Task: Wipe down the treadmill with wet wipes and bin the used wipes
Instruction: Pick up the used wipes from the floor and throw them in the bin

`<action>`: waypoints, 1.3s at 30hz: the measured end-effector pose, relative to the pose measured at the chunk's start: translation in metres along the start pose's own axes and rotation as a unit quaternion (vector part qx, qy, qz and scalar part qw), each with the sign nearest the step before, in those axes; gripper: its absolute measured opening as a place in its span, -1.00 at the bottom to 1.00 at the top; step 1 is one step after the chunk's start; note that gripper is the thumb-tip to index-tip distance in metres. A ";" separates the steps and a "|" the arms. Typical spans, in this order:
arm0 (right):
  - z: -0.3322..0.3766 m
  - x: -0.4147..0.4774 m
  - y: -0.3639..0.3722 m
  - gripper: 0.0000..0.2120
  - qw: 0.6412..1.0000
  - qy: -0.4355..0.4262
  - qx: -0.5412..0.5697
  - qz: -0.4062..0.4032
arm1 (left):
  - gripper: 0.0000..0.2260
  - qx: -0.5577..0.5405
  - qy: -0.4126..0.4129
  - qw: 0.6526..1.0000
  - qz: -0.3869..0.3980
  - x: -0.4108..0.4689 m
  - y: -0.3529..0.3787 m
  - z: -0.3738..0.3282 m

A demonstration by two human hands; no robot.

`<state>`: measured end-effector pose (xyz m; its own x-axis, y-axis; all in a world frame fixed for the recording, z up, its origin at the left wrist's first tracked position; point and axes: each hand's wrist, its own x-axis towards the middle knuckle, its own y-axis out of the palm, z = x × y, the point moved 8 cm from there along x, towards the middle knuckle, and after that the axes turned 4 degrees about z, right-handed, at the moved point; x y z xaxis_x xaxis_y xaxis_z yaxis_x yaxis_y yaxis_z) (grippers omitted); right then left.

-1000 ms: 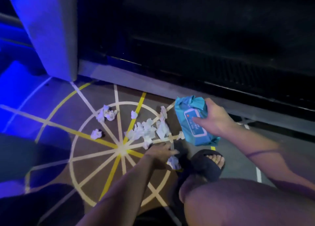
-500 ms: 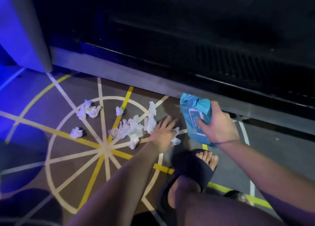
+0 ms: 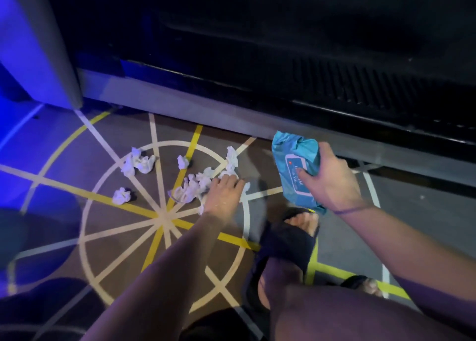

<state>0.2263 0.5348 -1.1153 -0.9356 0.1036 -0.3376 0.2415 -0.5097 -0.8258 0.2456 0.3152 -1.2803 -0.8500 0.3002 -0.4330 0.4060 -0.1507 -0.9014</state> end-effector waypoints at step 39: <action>0.116 0.026 0.065 -0.63 0.993 -0.084 0.024 0.080 | 0.07 -0.124 -0.092 0.986 0.059 -0.043 0.066 0.122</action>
<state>0.1880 0.4058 -1.1255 -0.9170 -0.1238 -0.3792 0.3817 -0.5482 -0.7441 0.2680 0.1771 -1.3198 -0.8288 0.1145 -0.5478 0.5566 0.0665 -0.8281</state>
